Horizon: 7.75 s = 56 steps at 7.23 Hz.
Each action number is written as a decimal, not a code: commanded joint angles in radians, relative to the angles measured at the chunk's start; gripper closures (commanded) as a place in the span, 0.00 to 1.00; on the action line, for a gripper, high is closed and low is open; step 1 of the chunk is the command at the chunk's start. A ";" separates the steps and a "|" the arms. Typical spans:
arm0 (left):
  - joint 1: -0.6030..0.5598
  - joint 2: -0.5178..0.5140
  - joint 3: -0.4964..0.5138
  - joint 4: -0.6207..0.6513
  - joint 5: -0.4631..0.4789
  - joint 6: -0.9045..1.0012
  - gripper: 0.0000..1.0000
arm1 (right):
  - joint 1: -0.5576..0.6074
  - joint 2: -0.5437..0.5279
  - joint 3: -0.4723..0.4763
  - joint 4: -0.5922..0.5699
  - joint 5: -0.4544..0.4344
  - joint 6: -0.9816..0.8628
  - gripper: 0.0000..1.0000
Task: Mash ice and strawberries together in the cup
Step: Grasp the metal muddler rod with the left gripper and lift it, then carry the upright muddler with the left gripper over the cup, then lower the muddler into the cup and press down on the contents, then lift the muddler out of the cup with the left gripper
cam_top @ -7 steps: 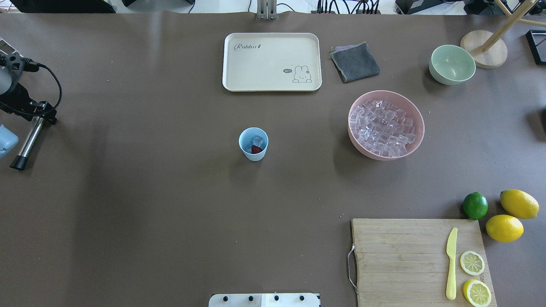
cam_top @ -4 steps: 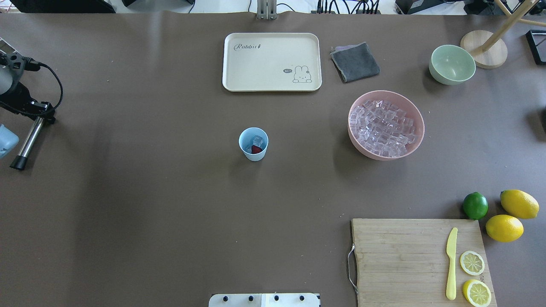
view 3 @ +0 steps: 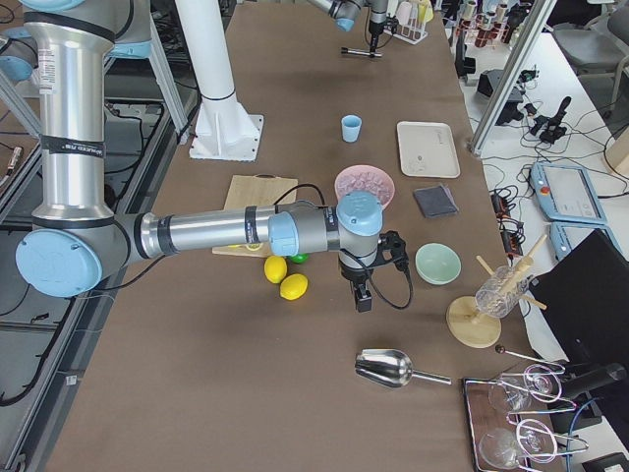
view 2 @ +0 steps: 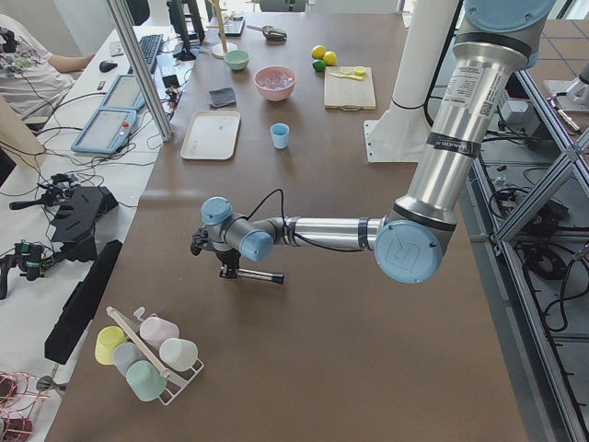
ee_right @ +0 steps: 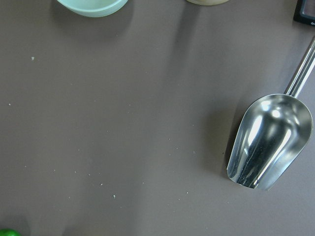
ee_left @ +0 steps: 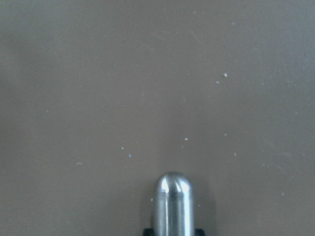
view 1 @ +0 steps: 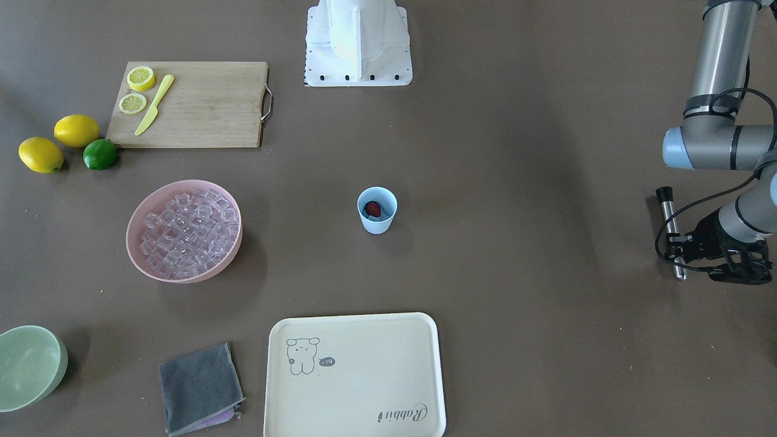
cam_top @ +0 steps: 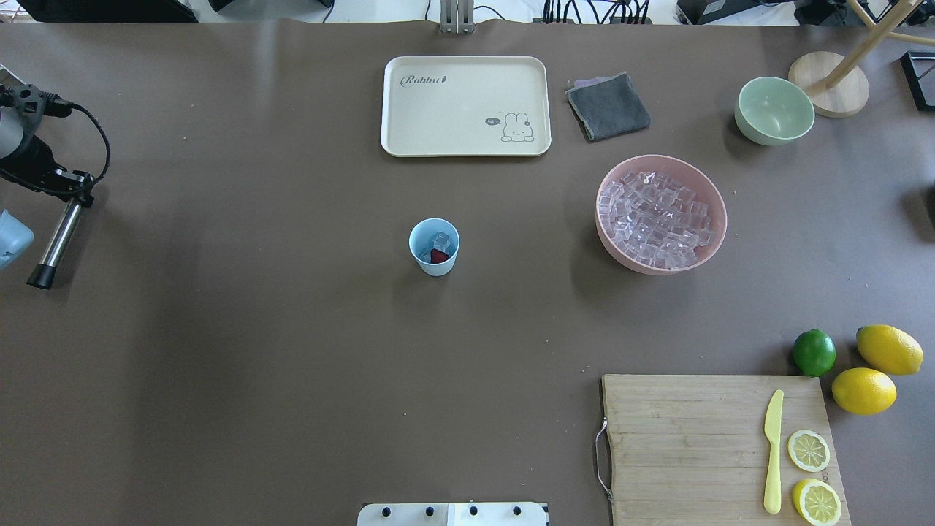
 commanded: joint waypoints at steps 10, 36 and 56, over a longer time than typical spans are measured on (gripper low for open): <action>0.453 -0.229 -0.605 0.020 0.740 -0.703 1.00 | 0.000 -0.055 0.018 -0.003 0.000 -0.006 0.01; 0.624 -0.368 -0.434 -0.157 1.068 -0.648 1.00 | 0.002 -0.107 0.041 -0.002 0.000 0.000 0.01; -0.175 0.003 -0.182 0.058 -0.102 -0.254 1.00 | 0.002 -0.048 0.030 -0.008 -0.012 0.012 0.01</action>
